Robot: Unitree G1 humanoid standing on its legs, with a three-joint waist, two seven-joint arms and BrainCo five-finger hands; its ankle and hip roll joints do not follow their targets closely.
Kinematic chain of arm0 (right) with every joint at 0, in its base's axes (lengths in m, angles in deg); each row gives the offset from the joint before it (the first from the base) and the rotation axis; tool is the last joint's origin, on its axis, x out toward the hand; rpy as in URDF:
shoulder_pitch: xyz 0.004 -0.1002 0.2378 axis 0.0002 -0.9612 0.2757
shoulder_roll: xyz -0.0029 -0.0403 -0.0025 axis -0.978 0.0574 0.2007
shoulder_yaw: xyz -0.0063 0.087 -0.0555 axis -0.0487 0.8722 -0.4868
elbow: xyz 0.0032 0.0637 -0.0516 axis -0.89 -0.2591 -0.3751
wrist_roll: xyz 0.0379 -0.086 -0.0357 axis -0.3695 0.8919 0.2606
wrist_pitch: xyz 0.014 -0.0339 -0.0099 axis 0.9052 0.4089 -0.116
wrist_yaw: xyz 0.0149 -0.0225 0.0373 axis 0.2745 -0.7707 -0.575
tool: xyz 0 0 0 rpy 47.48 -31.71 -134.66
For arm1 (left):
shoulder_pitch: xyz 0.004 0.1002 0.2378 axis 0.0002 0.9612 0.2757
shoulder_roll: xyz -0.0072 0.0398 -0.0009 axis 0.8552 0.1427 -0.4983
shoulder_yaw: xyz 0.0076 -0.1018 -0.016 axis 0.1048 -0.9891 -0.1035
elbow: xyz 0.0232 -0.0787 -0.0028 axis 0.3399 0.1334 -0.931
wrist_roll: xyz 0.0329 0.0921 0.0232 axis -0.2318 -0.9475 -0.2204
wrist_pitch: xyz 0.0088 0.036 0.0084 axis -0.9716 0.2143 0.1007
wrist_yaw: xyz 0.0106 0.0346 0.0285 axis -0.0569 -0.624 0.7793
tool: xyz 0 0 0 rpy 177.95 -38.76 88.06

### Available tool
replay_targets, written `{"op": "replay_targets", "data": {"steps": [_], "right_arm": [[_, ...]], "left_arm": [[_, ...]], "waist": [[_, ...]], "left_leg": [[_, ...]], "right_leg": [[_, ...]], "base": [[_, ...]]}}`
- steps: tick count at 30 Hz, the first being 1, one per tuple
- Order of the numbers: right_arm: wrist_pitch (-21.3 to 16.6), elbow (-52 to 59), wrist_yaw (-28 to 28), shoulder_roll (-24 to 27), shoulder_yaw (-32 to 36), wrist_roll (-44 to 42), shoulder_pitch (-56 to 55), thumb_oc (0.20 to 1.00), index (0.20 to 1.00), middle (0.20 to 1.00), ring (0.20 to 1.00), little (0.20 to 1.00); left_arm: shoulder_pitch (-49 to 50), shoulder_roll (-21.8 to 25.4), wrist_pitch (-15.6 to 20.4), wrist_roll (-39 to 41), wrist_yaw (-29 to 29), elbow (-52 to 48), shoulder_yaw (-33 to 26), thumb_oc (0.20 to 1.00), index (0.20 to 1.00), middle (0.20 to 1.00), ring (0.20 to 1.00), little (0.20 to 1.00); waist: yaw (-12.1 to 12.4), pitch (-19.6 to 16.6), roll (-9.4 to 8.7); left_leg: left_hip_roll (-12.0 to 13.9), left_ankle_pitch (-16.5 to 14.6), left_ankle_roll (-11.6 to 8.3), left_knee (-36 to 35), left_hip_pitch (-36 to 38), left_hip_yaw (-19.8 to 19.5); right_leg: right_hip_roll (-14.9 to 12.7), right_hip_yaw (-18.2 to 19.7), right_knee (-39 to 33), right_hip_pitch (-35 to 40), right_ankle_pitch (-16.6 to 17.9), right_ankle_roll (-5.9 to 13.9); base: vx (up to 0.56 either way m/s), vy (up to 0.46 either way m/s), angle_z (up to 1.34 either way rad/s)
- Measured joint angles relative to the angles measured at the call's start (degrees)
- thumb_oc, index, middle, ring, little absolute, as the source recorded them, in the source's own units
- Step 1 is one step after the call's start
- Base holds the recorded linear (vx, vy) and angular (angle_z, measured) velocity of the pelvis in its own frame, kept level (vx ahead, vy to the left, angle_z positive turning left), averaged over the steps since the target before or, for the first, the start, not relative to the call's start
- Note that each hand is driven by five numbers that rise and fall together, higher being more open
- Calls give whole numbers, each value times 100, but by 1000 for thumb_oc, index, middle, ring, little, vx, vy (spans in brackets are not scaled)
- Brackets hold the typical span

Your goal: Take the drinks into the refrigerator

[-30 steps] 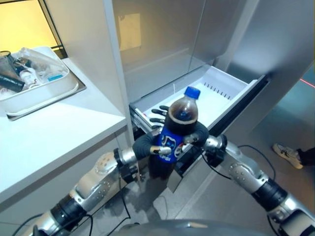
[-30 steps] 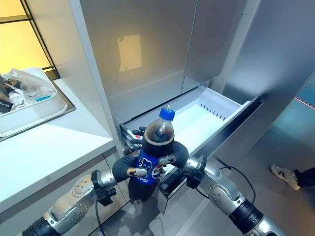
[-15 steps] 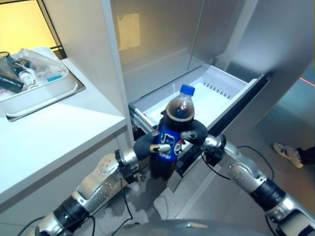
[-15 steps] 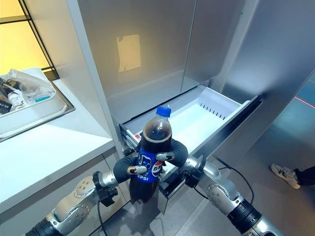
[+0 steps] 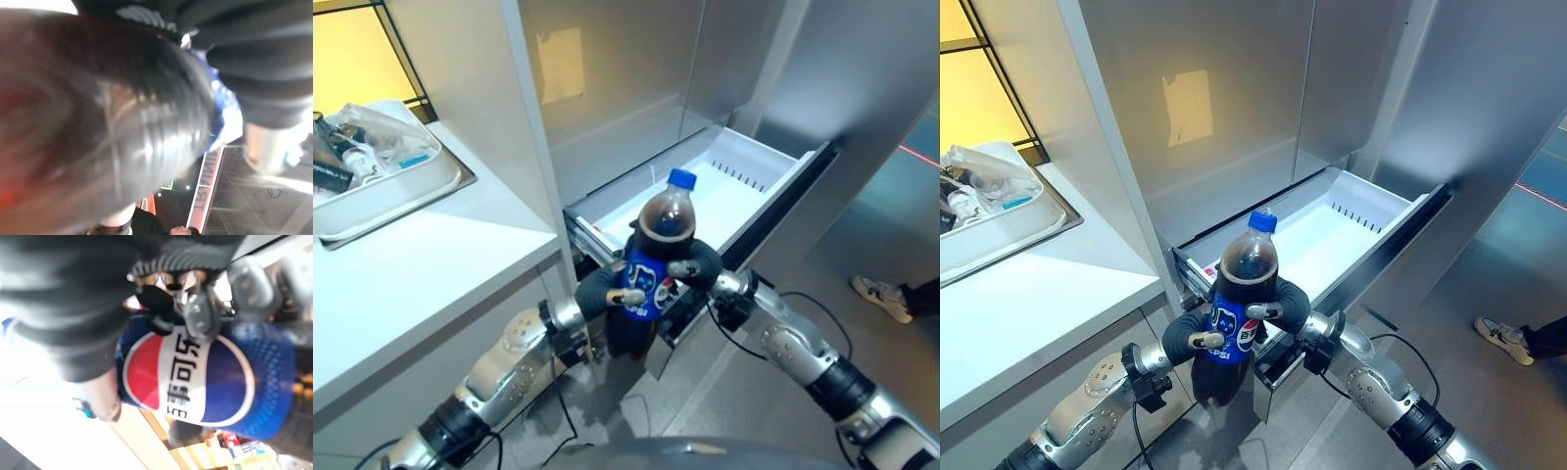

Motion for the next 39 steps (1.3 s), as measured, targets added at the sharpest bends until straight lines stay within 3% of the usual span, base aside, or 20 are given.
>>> {"op": "replay_targets", "data": {"steps": [23, 39], "right_arm": [[0, -14, 138, -16, 4, -1, -5, 200, 200, 200, 200, 200], [-80, -12, 171, 20, 597, -43, -19, 200, 200, 200, 200, 200]], "left_arm": [[182, -17, 18, -121, 28, 62, -184, 1000, 1000, 1000, 1000, 1000], [913, 64, 40, -551, -206, 1108, -933, 1000, 1000, 1000, 1000, 1000]], "waist": [[1, -1, 2], [16, 1, 9]], "left_leg": [[12, 1, 1, -1, 52, -24], [17, 0, 2, -3, 48, -38]], "right_leg": [[2, -25, -26, 87, -1, -2], [0, -39, -29, 71, -6, -4]], "base": [[0, 0, 0], [0, 0, 0]]}}
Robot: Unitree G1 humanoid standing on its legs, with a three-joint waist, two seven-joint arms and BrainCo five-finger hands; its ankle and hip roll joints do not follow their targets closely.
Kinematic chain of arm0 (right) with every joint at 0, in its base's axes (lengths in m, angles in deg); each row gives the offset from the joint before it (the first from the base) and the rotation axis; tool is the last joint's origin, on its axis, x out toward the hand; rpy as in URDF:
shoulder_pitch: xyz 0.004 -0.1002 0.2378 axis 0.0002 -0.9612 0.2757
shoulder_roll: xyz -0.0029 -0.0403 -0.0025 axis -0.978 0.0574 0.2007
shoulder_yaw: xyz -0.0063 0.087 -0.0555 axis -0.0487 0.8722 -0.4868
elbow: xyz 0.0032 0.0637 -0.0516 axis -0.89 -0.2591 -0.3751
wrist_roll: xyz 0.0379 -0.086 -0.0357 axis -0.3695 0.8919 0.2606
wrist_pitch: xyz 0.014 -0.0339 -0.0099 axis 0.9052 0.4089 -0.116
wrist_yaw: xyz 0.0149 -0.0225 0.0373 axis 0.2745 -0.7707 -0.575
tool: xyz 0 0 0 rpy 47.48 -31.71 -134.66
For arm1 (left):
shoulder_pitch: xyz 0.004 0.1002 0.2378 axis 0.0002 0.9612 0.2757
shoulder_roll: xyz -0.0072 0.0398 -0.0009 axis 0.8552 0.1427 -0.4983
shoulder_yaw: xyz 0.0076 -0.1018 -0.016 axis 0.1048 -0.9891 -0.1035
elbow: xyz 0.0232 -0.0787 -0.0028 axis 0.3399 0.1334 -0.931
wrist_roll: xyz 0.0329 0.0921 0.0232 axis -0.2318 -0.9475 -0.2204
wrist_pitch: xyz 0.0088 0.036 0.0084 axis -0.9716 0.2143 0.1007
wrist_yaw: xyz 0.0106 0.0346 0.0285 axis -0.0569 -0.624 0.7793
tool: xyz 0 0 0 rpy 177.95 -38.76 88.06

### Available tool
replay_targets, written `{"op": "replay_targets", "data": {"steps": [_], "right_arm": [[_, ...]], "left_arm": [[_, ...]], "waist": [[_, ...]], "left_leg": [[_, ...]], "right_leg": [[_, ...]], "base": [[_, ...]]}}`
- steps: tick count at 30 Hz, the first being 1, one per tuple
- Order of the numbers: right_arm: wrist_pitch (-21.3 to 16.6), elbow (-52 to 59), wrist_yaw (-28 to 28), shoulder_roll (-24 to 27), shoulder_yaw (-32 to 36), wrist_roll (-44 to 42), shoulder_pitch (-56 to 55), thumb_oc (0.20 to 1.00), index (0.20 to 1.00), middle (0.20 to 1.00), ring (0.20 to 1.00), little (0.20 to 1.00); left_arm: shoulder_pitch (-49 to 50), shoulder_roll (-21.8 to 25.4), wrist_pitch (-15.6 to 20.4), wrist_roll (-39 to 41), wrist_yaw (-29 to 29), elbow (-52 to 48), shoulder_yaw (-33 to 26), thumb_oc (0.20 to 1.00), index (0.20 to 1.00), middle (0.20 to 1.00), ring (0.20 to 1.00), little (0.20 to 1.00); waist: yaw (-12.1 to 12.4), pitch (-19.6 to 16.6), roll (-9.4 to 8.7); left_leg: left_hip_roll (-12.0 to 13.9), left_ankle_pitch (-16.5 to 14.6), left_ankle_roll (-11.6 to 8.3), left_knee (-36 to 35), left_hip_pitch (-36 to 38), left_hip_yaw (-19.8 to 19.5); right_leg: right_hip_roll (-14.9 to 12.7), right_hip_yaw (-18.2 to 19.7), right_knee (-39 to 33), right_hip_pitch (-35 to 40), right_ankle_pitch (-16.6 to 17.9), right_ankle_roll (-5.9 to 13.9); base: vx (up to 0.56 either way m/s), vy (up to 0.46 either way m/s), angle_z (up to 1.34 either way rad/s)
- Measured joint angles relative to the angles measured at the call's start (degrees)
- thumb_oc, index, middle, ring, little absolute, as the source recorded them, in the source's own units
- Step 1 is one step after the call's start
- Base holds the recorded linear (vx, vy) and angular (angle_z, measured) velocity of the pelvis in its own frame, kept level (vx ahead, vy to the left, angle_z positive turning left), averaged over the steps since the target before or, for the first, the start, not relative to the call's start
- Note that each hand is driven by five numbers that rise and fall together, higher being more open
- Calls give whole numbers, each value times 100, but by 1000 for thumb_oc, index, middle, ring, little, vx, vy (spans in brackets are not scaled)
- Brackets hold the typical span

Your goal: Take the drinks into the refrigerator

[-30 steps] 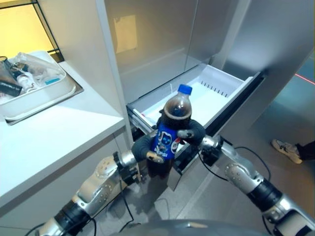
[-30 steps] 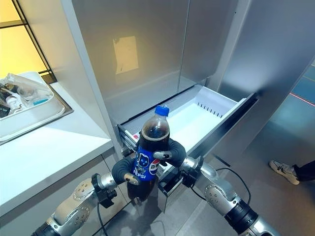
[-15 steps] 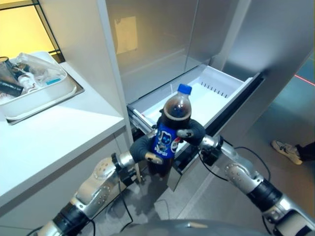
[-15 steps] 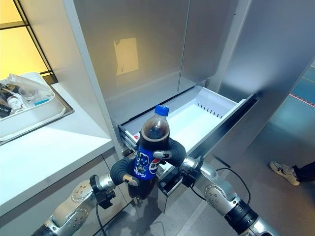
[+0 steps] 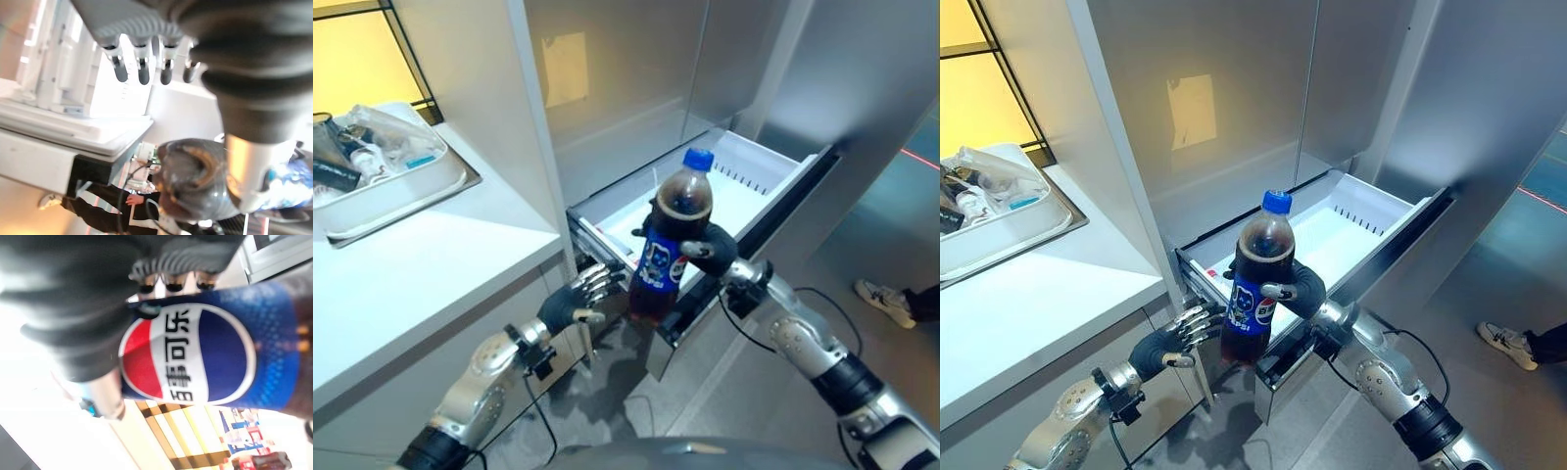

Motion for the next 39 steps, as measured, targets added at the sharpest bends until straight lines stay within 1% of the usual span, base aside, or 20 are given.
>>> {"op": "replay_targets", "data": {"steps": [3, 7, 12, 17, 19, 21, 24, 27, 28, 34, 36, 39], "right_arm": [[-4, 0, 0, 2, 10, -1, 0, 200, 200, 200, 200, 200], [-5, 0, 0, 5, 13, -1, 0, 200, 200, 200, 200, 200], [-5, 0, 0, 8, 30, -1, 0, 200, 200, 200, 200, 200], [-14, -17, 4, 7, 235, 0, -5, 200, 200, 200, 200, 200], [-78, -77, 27, 4, 324, 0, -5, 200, 200, 200, 200, 200], [-123, -185, 82, 1, 386, 0, -4, 200, 200, 200, 200, 200], [-273, -770, 261, -66, 548, 0, 43, 200, 200, 200, 200, 200], [-319, -1306, 477, -86, 653, 5, 122, 200, 200, 200, 200, 200], [-333, -1519, 642, -37, 715, 14, 152, 200, 200, 200, 200, 200], [-445, -2034, 916, 106, 785, 59, 438, 200, 200, 200, 200, 200], [-461, -2165, 943, 333, 769, 103, 674, 200, 200, 200, 200, 200], [-499, -2358, 997, 631, 766, 245, 978, 200, 200, 200, 200, 200]], "left_arm": [[33, 0, 0, -21, -3, 179, -80, 1000, 1000, 1000, 1000, 1000], [90, -1, 1, -221, -5, 197, -142, 1000, 1000, 1000, 1000, 1000], [170, -6, 6, -233, -22, 260, -188, 1000, 1000, 1000, 1000, 1000], [275, -27, 13, -233, -32, 353, -373, 1000, 1000, 1000, 1000, 1000], [309, -28, 14, -226, -35, 353, -396, 1000, 1000, 1000, 1000, 1000], [344, -37, 14, -219, -38, 353, -403, 1000, 1000, 1000, 1000, 1000], [427, -179, 15, -198, -46, 353, -552, 1000, 1000, 1000, 1000, 1000], [454, -200, 15, -132, -60, 352, -572, 1000, 1000, 1000, 1000, 1000], [453, -200, 15, -40, -59, 352, -573, 1000, 1000, 1000, 1000, 1000], [447, -142, 16, 71, -29, 344, -563, 1000, 1000, 1000, 1000, 1000], [441, 17, 24, 70, -28, 341, -565, 1000, 1000, 1000, 1000, 1000], [436, 88, 51, 74, -21, 335, -549, 1000, 1000, 1000, 1000, 1000]], "waist": [[26, 0, 1], [43, 0, 0], [60, 1, -1], [105, 4, -3], [108, 5, -6], [112, 7, -10], [151, 13, -21], [233, 27, -36], [277, 38, -51], [291, 96, -89], [295, 166, -117], [341, 284, -147]], "left_leg": [[2, 0, 0, 0, -16, -13], [0, 3, 1, 1, -61, -28], [3, 3, 0, 1, -80, -52], [11, 3, 1, 0, -85, -64], [11, 3, 1, 0, -86, -82], [7, 3, 1, 0, -87, -105], [6, 5, 2, 1, -97, -122], [2, 6, 3, 1, -106, -128], [3, 7, 4, 0, -139, -130], [-3, 31, 0, 2, -254, -249], [-9, 52, -6, 2, -296, -298], [-20, 66, -11, 13, -364, -341]], "right_leg": [[2, -12, 0, -9, -1, -2], [0, -27, 0, -31, -1, -2], [1, -56, 0, -39, -4, 1], [-1, -66, -2, -40, -8, -2], [-3, -85, -2, -37, -12, -1], [-6, -113, -2, -33, -18, 1], [-8, -130, -2, -23, -21, 3], [-7, -133, -3, -32, -21, 3], [-8, -137, -3, -58, -21, 3], [-12, -246, -3, -108, -26, 9], [-13, -294, -1, -127, -25, 9], [-21, -333, 2, -171, -25, 8]], "base": [[0, 0, 0], [0, 0, 0], [4, 0, 1], [0, 0, 0], [9, 0, 5], [9, 4, 6], [1, 3, 3], [0, 0, 0], [0, 0, 0], [-14, 3, 9], [-40, 3, 11], [-41, 1, 7]]}}
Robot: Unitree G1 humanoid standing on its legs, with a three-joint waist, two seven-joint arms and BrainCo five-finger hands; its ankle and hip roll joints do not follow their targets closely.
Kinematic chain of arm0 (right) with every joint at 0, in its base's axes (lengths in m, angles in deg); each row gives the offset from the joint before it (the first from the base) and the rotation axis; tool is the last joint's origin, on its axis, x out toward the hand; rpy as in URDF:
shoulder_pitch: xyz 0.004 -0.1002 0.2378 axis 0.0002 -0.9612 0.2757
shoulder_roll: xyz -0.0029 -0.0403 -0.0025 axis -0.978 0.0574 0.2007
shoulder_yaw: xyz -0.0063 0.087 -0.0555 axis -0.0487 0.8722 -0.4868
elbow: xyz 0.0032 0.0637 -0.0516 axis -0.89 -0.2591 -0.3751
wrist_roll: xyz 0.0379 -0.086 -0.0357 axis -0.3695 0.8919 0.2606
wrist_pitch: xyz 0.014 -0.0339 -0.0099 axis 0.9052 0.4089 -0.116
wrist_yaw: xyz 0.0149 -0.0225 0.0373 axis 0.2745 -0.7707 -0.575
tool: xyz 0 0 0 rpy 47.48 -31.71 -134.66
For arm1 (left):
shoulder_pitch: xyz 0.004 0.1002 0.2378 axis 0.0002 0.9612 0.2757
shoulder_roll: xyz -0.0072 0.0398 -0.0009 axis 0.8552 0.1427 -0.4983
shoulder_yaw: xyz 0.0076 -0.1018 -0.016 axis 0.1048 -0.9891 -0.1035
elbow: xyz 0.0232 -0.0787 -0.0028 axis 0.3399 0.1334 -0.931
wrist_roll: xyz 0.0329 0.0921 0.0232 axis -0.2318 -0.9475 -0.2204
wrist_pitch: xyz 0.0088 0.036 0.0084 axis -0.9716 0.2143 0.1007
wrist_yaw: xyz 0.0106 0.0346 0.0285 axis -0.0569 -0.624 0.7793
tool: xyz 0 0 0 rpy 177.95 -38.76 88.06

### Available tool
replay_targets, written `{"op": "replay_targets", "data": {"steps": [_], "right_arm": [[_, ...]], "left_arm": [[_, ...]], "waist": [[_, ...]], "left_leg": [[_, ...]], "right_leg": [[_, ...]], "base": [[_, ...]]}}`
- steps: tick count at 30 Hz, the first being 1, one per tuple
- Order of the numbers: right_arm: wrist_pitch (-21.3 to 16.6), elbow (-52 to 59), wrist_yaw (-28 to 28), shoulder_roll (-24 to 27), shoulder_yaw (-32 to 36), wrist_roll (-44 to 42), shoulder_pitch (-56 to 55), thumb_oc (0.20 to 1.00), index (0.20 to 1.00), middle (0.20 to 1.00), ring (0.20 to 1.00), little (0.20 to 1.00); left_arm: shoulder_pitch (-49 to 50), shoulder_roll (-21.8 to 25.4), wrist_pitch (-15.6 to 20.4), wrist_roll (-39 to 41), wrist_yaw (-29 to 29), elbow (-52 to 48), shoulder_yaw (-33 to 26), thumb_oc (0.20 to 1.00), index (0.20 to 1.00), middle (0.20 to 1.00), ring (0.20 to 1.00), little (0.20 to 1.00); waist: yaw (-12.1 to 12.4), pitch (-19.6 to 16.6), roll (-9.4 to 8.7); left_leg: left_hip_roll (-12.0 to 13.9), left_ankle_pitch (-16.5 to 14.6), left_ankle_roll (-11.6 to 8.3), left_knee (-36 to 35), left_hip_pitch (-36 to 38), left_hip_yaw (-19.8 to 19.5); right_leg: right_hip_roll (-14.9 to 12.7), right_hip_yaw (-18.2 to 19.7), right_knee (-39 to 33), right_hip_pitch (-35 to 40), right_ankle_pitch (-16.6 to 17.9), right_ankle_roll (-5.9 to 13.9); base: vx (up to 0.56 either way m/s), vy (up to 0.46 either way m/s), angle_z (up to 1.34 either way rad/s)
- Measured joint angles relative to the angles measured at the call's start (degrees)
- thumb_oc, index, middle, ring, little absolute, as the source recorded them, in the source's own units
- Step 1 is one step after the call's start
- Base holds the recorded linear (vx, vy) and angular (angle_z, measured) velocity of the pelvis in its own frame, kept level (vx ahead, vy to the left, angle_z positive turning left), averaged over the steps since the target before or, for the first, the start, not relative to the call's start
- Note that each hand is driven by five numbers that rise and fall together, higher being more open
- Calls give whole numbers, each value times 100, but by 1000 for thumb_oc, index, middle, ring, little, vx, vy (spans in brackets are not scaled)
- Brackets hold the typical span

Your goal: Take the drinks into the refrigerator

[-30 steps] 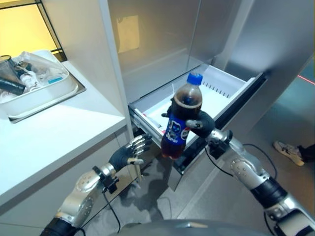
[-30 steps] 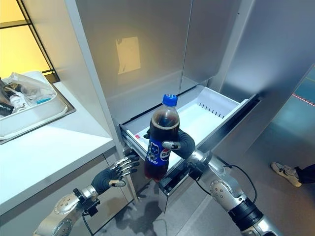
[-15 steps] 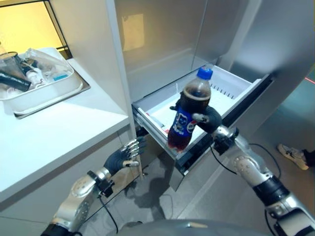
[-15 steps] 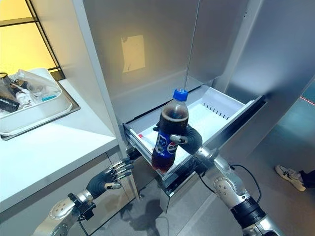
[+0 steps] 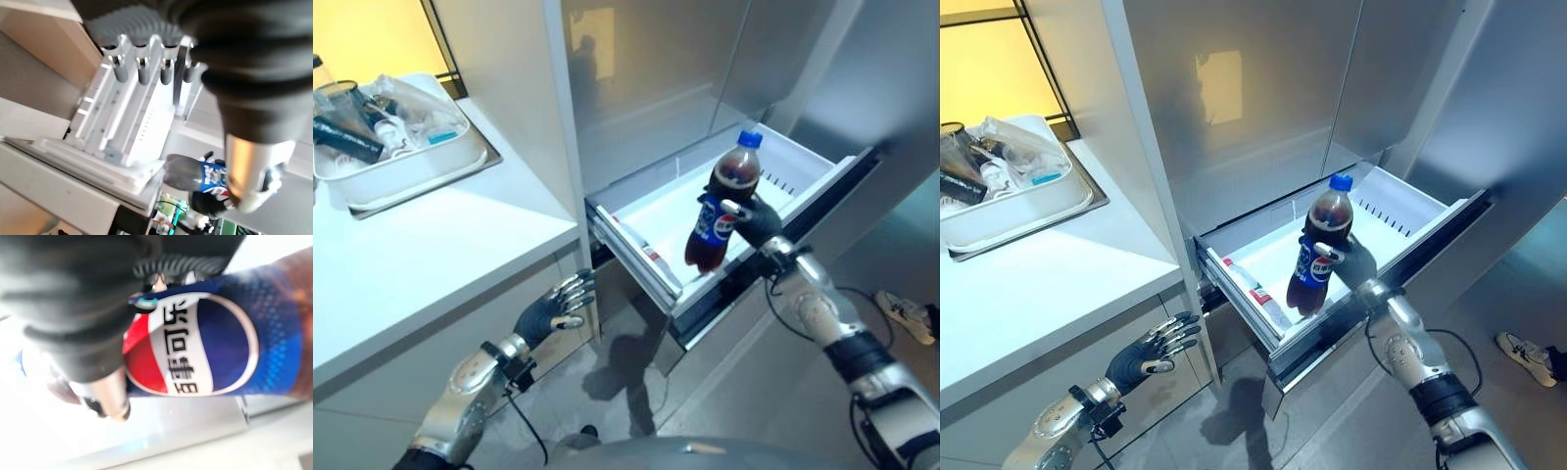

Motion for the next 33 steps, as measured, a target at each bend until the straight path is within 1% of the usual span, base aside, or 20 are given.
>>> {"op": "replay_targets", "data": {"steps": [2, 6, 11, 13, 15, 19, 22, 25, 28, 30, 33], "right_arm": [[-4, -146, 83, 270, 10, 110, 196, 200, 200, 200, 200, 200], [-3, -243, 89, 592, -12, 223, 366, 200, 200, 200, 200, 200], [-3, -423, 128, 619, -16, 222, 658, 200, 200, 200, 200, 200], [-2, -426, 130, 707, -91, 223, 760, 200, 200, 200, 200, 200], [-2, -440, 125, 733, -112, 223, 887, 200, 200, 200, 200, 200], [-2, -889, 75, 1080, -537, 246, 1475, 200, 200, 200, 200, 200], [-2, -1088, 76, 1288, -690, 404, 1616, 200, 200, 200, 200, 200], [3, -1127, 73, 1406, -760, 596, 1635, 200, 200, 200, 200, 200], [9, -1132, 30, 1424, -811, 742, 1630, 200, 200, 200, 200, 200], [9, -1143, -13, 1549, -853, 845, 1633, 200, 200, 200, 200, 200], [13, -1184, -34, 1706, -1037, 1017, 1696, 200, 200, 200, 200, 200]], "left_arm": [[-2, 161, 4, 3, 19, -79, -11, 1000, 1000, 1000, 1000, 1000], [-21, 292, 9, 56, 27, -215, -4, 1000, 1000, 1000, 1000, 1000], [-82, 379, 10, 62, 27, -216, 0, 1000, 1000, 1000, 1000, 1000], [-137, 402, 11, 71, 27, -217, 3, 1000, 1000, 1000, 1000, 1000], [-180, 422, 11, 182, 27, -219, 2, 1000, 1000, 1000, 1000, 1000], [-265, 622, 13, 218, 33, -253, 62, 1000, 1000, 1000, 1000, 1000], [-289, 818, 13, 220, 34, -328, 194, 1000, 1000, 1000, 1000, 1000], [-306, 965, 20, 220, 66, -485, 209, 1000, 1000, 1000, 1000, 1000], [-409, 1045, 28, 220, 74, -501, 212, 1000, 1000, 1000, 1000, 1000], [-531, 1094, 38, 220, 94, -563, 211, 1000, 1000, 1000, 1000, 1000], [-586, 1168, 117, 220, 104, -669, 237, 1000, 1000, 1000, 1000, 1000]], "waist": [[5, 77, -72], [87, 231, -132], [92, 318, -197], [93, 344, -213], [87, 401, -235], [90, 519, -346], [104, 553, -389], [103, 576, -412], [88, 703, -407], [86, 861, -407], [100, 885, -422]], "left_leg": [[3, 41, -13, 0, -141, -57], [-2, 48, -18, 19, -234, -126], [-8, 48, -19, 28, -319, -136], [-9, 48, -19, 27, -326, -136], [-8, 48, -19, 29, -325, -134], [-16, 49, -21, 52, -407, -136], [-23, 49, -21, 54, -436, -146], [-26, 49, -21, 58, -514, -159], [-27, 49, -21, 75, -532, -169], [-35, 49, -24, 107, -588, -212], [-44, 48, -27, 161, -736, -277]], "right_leg": [[0, -51, 4, -111, 11, -13], [0, -125, 26, -164, 12, -14], [-3, -132, 27, -248, 11, -13], [-2, -132, 27, -255, 11, -12], [-1, -132, 27, -254, 11, -13], [-6, -134, 27, -319, 19, -18], [-10, -138, 28, -349, 19, -13], [-12, -154, 28, -419, 19, -12], [-11, -167, 28, -425, 19, -13], [-13, -206, 29, -442, 22, -16], [-19, -272, 30, -539, 23, -16]], "base": [[-29, 3, 14], [-4, 3, 9], [0, 0, 0], [0, 0, 0], [0, 0, 0], [-31, -2, 0], [0, 0, 0], [-21, 0, 1], [-46, -11, 2], [-51, -7, 10], [-52, -5, 10]]}}
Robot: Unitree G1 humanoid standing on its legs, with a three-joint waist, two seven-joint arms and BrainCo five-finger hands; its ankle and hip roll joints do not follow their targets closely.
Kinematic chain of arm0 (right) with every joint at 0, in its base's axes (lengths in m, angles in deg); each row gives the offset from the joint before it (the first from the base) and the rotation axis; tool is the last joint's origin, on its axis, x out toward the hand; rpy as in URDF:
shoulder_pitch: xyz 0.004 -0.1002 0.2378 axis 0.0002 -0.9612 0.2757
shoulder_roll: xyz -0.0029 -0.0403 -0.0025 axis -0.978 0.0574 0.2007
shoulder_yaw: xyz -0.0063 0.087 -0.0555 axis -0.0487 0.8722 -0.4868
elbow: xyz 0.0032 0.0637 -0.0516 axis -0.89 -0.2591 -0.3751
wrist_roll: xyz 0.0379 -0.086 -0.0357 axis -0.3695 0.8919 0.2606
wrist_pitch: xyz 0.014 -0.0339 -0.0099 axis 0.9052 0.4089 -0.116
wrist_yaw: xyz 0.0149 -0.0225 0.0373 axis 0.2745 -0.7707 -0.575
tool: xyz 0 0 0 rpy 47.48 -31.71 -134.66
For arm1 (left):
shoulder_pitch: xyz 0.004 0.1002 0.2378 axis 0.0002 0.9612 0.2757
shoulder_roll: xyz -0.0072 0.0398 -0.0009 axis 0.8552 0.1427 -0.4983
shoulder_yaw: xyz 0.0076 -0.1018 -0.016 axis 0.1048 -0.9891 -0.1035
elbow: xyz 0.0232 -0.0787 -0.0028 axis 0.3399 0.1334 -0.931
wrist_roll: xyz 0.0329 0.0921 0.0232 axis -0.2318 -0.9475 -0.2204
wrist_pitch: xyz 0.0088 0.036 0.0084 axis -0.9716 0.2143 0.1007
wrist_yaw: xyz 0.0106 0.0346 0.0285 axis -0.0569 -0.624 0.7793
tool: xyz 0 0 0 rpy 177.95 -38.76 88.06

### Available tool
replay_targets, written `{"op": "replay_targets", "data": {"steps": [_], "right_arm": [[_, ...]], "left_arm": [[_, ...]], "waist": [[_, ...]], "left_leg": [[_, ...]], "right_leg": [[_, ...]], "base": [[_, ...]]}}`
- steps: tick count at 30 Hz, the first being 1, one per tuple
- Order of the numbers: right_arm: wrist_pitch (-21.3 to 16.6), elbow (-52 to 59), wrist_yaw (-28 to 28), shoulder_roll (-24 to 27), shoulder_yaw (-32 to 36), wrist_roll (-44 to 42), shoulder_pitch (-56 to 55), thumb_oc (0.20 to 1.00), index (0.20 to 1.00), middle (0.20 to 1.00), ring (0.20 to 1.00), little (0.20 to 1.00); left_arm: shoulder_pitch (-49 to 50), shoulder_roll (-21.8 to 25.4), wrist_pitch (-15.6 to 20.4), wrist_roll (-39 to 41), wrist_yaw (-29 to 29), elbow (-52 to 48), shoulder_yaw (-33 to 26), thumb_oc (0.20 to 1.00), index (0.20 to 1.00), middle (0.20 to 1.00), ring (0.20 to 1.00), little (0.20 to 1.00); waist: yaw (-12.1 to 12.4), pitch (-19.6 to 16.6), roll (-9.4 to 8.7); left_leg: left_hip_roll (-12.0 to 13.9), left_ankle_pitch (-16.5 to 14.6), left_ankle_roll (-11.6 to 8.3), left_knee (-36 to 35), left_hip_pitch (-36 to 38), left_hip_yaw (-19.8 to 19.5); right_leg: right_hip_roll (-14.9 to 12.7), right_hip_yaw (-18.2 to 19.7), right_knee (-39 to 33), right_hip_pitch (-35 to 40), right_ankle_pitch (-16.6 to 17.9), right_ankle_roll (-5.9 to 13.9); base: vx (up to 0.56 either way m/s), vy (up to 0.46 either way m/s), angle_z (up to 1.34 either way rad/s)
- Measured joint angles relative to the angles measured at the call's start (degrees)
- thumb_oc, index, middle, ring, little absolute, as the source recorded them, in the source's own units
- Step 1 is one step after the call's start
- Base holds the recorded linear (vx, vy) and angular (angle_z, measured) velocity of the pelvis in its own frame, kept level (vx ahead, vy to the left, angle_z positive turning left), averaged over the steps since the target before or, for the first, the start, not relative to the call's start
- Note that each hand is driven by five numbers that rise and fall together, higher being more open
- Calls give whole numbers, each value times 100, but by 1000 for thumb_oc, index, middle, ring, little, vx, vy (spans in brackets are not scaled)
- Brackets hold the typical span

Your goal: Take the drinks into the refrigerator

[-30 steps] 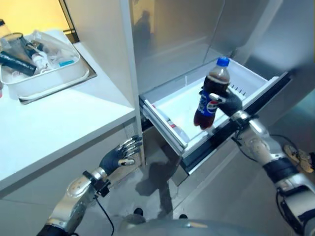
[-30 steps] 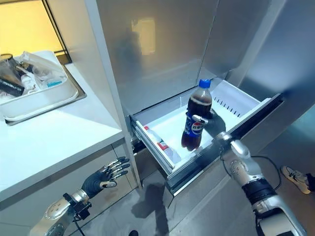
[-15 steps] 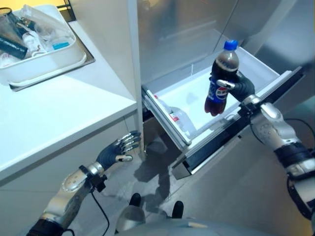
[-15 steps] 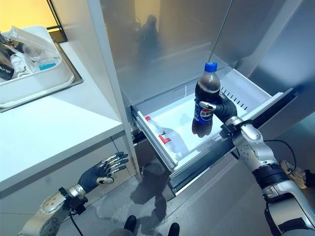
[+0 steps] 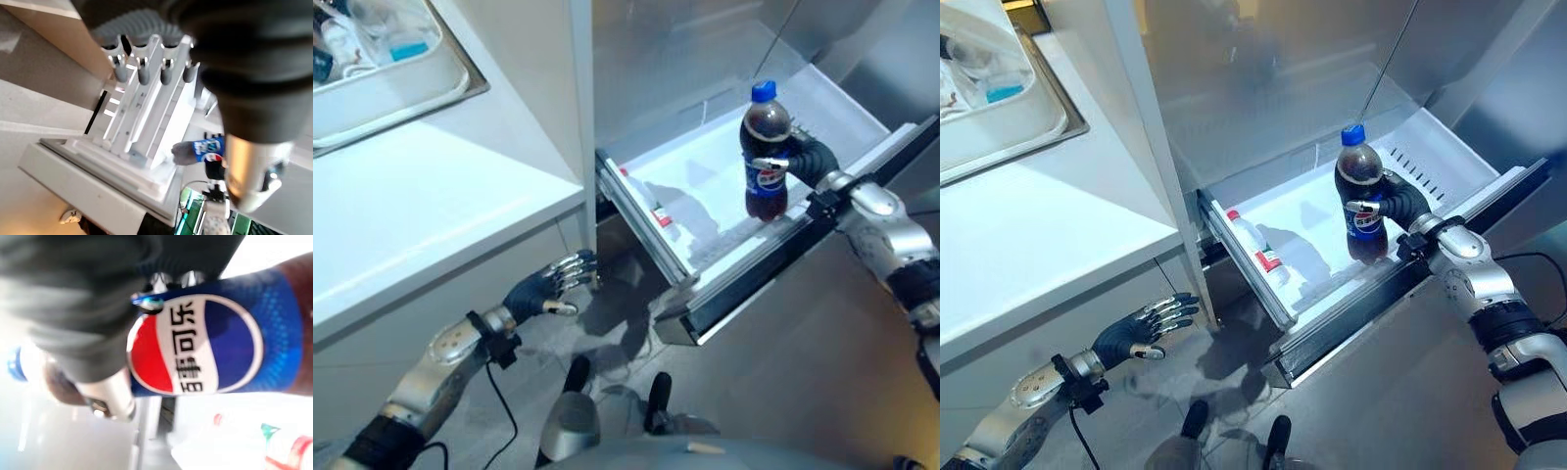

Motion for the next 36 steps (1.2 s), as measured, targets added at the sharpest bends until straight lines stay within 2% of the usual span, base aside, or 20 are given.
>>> {"op": "replay_targets", "data": {"steps": [3, 4, 12, 24, 32, 36], "right_arm": [[7, -51, -31, 83, -278, 183, 78, 200, 200, 200, 200, 200], [9, -54, -55, 126, -395, 224, 206, 200, 200, 200, 200, 200], [11, -41, -103, 326, -483, 293, 588, 200, 200, 200, 200, 200], [14, -41, -125, 305, -1097, 564, 977, 200, 200, 200, 200, 200], [38, -153, -121, -29, -1555, 837, 1342, 200, 200, 200, 200, 200], [39, -287, -115, -125, -1581, 1015, 1354, 200, 200, 200, 200, 200]], "left_arm": [[-31, 172, 18, 2, 1, -4, 20, 1000, 1000, 1000, 1000, 1000], [-75, 315, 18, 2, 4, -35, 37, 1000, 1000, 1000, 1000, 1000], [-441, 724, 50, 2, 10, -225, 187, 1000, 1000, 1000, 1000, 1000], [-711, 779, 127, 0, -4, -248, 225, 1000, 1000, 1000, 1000, 1000], [-847, 975, 179, -3, -31, -512, 425, 1000, 1000, 1000, 1000, 1000], [-957, 985, 188, -3, -44, -532, 423, 1000, 1000, 1000, 1000, 1000]], "waist": [[11, 16, -16], [8, 119, -20], [15, 457, -81], [30, 656, -85], [40, 725, -75], [167, 738, -79]], "left_leg": [[-7, -3, -4, 29, -98, -14], [-11, -2, -4, 58, -138, -25], [-38, -12, -21, 215, -385, -149], [-60, -15, -24, 284, -588, -210], [-62, -23, -36, 361, -694, -215], [-56, -28, -43, 403, -808, -227]], "right_leg": [[-5, -13, 1, -74, 0, 1], [-6, -16, 1, -94, 10, -1], [-20, -152, 1, -202, 32, -9], [-37, -199, 2, -349, 39, -8], [-34, -206, 3, -415, 67, -21], [-21, -209, 3, -508, 91, -36]], "base": [[-58, -6, 4], [-45, -3, 5], [-35, -14, 8], [-19, -3, 2], [-5, 1, 0], [0, 0, 0]]}}
